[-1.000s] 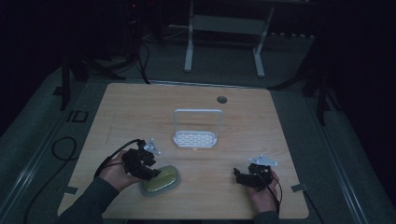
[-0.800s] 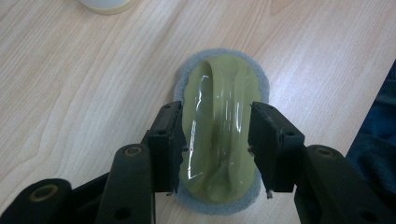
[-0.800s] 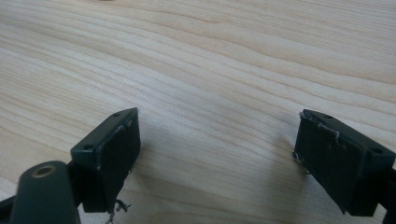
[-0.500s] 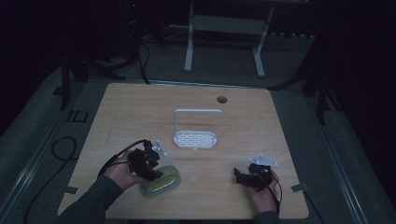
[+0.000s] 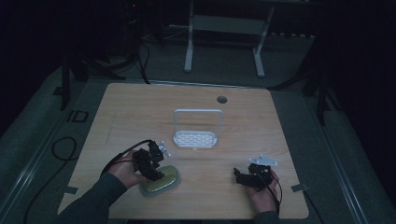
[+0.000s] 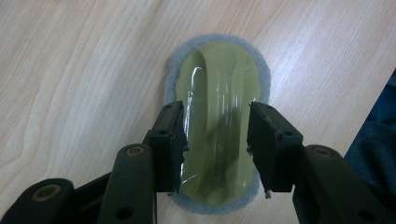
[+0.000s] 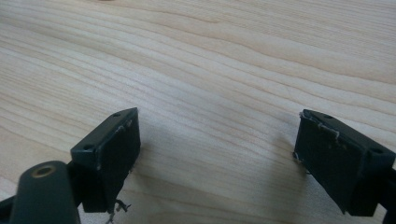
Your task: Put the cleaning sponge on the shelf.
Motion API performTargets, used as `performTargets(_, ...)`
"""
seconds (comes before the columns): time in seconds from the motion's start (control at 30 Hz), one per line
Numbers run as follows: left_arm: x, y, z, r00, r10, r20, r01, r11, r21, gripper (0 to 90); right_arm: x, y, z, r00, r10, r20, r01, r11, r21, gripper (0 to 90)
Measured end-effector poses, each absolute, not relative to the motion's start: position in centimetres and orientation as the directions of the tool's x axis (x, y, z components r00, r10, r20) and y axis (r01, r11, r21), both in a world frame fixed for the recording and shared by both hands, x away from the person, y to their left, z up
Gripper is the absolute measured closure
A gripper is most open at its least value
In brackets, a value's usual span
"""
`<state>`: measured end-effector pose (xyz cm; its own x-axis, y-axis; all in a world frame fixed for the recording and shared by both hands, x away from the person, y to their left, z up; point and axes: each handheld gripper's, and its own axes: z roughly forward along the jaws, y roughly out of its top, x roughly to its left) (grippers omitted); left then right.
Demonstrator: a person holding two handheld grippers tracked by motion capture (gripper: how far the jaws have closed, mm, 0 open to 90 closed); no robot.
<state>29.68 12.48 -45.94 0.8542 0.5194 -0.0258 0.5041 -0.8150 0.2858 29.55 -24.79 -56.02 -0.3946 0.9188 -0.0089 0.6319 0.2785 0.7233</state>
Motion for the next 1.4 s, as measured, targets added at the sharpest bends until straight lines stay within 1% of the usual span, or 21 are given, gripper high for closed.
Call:
performTargets(0.87, 30.4, 10.8, -46.8, 0.883, 0.468, -0.039, 0.468, -0.867, 0.169, 56.2, 29.6, -24.8, -56.0, -0.395, 0.919, -0.009, 0.632, 0.279, 0.723, 13.9)
performTargets(1.1, 30.6, 10.6, -47.2, 0.891, 0.451, -0.047, 0.453, -0.88, 0.14, 61.0, 29.6, -24.8, -56.0, -0.395, 0.919, -0.009, 0.632, 0.279, 0.723, 13.9)
performTargets(1.4, 30.8, 10.4, -47.6, 0.894, 0.444, -0.054, 0.447, -0.887, 0.112, 64.8, 29.6, -24.8, -56.0, -0.395, 0.919, -0.009, 0.632, 0.279, 0.723, 13.9)
